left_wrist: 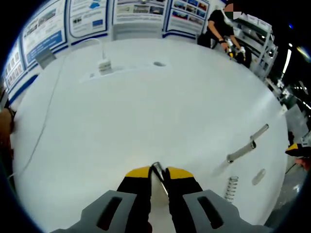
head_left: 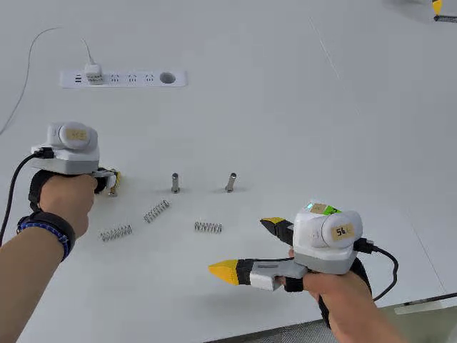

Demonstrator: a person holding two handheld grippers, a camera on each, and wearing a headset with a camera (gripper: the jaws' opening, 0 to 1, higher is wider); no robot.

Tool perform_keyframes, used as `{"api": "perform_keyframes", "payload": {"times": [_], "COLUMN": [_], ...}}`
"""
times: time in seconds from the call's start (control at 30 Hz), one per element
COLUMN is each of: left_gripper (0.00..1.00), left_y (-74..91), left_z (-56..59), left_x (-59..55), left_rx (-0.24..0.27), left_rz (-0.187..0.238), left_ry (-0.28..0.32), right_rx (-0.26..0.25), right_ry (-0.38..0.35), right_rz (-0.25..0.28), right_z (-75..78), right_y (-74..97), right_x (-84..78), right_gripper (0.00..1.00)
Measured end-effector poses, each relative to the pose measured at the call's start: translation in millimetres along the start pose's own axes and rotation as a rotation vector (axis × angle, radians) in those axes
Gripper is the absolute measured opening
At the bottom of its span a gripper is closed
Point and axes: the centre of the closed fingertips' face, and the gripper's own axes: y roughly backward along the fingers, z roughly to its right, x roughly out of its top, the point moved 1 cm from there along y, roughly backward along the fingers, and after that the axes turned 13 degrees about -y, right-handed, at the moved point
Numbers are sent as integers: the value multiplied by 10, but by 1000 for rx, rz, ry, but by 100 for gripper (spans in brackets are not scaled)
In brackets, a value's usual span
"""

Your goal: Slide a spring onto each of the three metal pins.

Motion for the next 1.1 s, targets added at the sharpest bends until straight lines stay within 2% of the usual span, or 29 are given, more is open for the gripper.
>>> {"api": "perform_keyframes", "payload": {"times": [0.17, 0.33, 0.43, 0.47, 0.53, 0.57, 0.6, 0.63, 0.8, 0.97, 1.1], "left_gripper": [9, 9, 12, 12, 11, 9, 9, 8, 7, 7, 7], "left_y": [-3, 1, -14, -24, -34, -35, -44, -41, -2, 78, 156], "left_z": [12, -7, -7, 5, -42, -71, -40, -57, -71, -111, -139], "left_x": [-19, -4, 30, 41, 51, 40, 54, 41, 17, 62, 88], "left_rx": [-20, -23, -15, -10, 24, 42, 25, 31, 14, 31, 43], "left_rz": [-29, -29, -29, -31, -39, -50, -35, -42, -40, -1, 17], "left_ry": [-28, -28, -53, -77, -152, -172, -160, -133, -91, -52, -47], "right_rx": [-1, -2, -1, 0, 1, 0, 0, 0, -9, -10, -6], "right_ry": [-1, -4, -2, -3, -4, -3, -3, -5, -8, -10, -4], "right_rz": [0, 0, -4, -4, -5, -4, -3, -1, 5, 10, 6], "right_z": [3, 8, 6, 2, 1, 3, 6, 10, 38, 36, 16], "right_y": [6, 9, 5, 4, 5, 7, 8, 12, 35, 36, 25], "right_x": [-7, -17, -27, -26, -26, -22, -18, -12, 7, 17, 10], "right_gripper": [90, 90, 90, 90, 90, 90, 90, 90, 90, 90, 90]}}
